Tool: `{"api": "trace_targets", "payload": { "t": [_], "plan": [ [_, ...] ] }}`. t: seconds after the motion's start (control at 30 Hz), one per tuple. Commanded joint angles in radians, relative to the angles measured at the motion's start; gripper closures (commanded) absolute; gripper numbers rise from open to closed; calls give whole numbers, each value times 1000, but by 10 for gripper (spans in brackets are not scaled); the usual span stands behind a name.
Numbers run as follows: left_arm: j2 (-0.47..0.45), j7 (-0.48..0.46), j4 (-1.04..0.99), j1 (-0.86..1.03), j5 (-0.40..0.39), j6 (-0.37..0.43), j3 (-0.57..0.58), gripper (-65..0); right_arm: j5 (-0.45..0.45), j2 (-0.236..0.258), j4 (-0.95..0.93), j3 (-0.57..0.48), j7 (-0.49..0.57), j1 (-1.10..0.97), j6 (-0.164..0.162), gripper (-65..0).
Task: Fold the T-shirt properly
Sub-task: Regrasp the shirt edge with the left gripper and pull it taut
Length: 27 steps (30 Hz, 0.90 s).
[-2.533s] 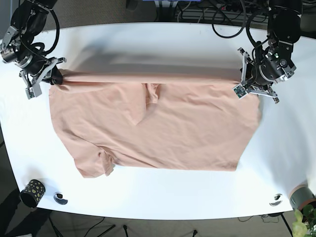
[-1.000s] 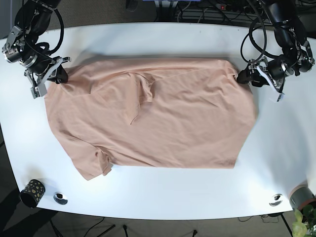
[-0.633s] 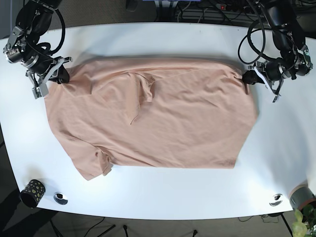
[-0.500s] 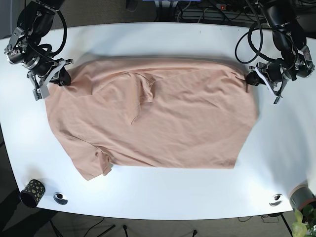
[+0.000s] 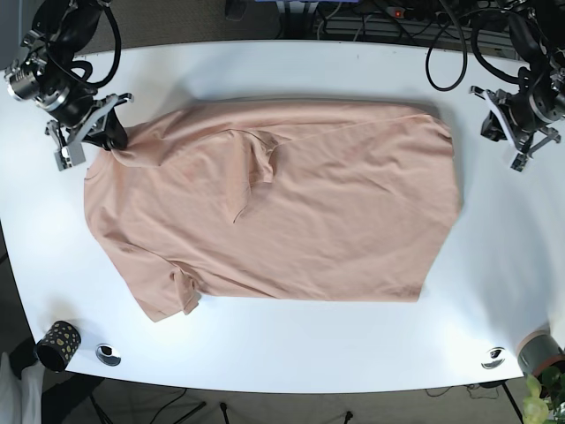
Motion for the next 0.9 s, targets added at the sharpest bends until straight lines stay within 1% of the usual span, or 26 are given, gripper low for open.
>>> {"api": "trace_targets", "payload": {
  "t": [0.0, 0.1, 0.2, 0.33, 0.37, 0.4, 0.47, 0.67, 0.87],
  "plan": [
    [-28, -8, 19, -5, -7, -1, -39, -33, 18, 20, 15, 19, 11, -3, 1, 0],
    [-53, -9, 11, -9, -6, -1, -34, -37, 20, 20, 15, 19, 11, -22, 1, 0],
    [-48, -11, -25, -23, -6, -1, -10, -79, 18, 20, 15, 19, 11, -23, 1, 0],
    [-36, -11, -105, -83, -6, -1, 36, -236, 18, 10, 15, 13, 11, -17, 1, 0],
    [-19, -11, -137, -98, -6, -1, 42, -289, 18, 10, 13, 13, 11, -14, 1, 0],
    [-4, -11, -161, -112, -6, -1, 42, -326, 18, 10, 13, 11, 11, -11, 1, 0],
    [18, -11, -202, -140, -6, -1, 42, -379, 18, 10, 13, 11, 11, -6, 1, 0],
    [65, -12, -349, -218, 7, -1, 45, -386, 18, 11, 13, 11, 11, 1, 1, 0],
    [113, -12, -435, -267, 7, -1, 61, -388, 18, 11, 13, 11, 11, 1, 1, 0]
  ]
}}
